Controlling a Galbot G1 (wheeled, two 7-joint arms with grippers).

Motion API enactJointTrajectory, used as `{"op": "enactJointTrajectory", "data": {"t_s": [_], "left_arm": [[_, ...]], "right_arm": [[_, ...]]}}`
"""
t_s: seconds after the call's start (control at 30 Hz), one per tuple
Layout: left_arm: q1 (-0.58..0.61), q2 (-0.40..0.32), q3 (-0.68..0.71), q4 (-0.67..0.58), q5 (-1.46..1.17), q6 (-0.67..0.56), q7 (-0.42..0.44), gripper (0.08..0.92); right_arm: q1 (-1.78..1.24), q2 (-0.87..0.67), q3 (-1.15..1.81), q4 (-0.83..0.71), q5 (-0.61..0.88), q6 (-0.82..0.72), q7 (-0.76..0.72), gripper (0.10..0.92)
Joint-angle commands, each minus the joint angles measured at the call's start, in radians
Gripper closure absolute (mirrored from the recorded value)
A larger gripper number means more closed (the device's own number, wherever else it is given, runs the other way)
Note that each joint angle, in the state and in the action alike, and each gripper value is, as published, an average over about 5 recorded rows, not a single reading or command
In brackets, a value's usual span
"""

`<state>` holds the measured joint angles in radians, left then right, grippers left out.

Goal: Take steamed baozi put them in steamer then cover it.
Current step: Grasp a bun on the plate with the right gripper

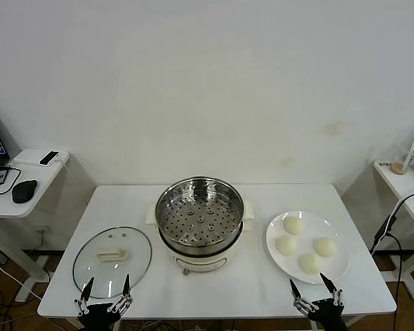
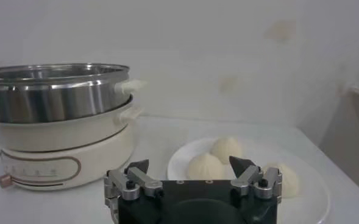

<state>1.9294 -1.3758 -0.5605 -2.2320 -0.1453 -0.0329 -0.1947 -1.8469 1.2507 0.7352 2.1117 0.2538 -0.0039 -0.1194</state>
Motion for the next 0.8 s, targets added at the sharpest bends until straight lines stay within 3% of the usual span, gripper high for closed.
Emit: {"op": "enactJointTrajectory", "data": {"t_s": [0.03, 0.33, 0.6, 0.8], "left_arm": [[-0.004, 0.002, 0.002, -0.019, 0.03, 0.015, 0.014, 0.177], [-0.039, 0.012, -0.027, -0.021, 0.081, 0.01, 0.03, 0.177], [-0.047, 0.009, -0.042, -0.024, 0.097, 0.006, 0.054, 0.177], [-0.046, -0.002, -0.045, -0.024, 0.112, 0.007, 0.058, 0.177]], "right_arm": [[-0.001, 0.005, 0.003, 0.004, -0.01, -0.004, 0.006, 0.203], [0.191, -0.206, 0.14, -0.038, -0.201, -0.2, -0.066, 0.203], [0.5, -0.509, 0.123, -0.268, -0.513, -0.196, -0.384, 0.203], [0.842, -0.701, -0.144, -0.483, -0.643, -0.092, -0.616, 0.203]]}}
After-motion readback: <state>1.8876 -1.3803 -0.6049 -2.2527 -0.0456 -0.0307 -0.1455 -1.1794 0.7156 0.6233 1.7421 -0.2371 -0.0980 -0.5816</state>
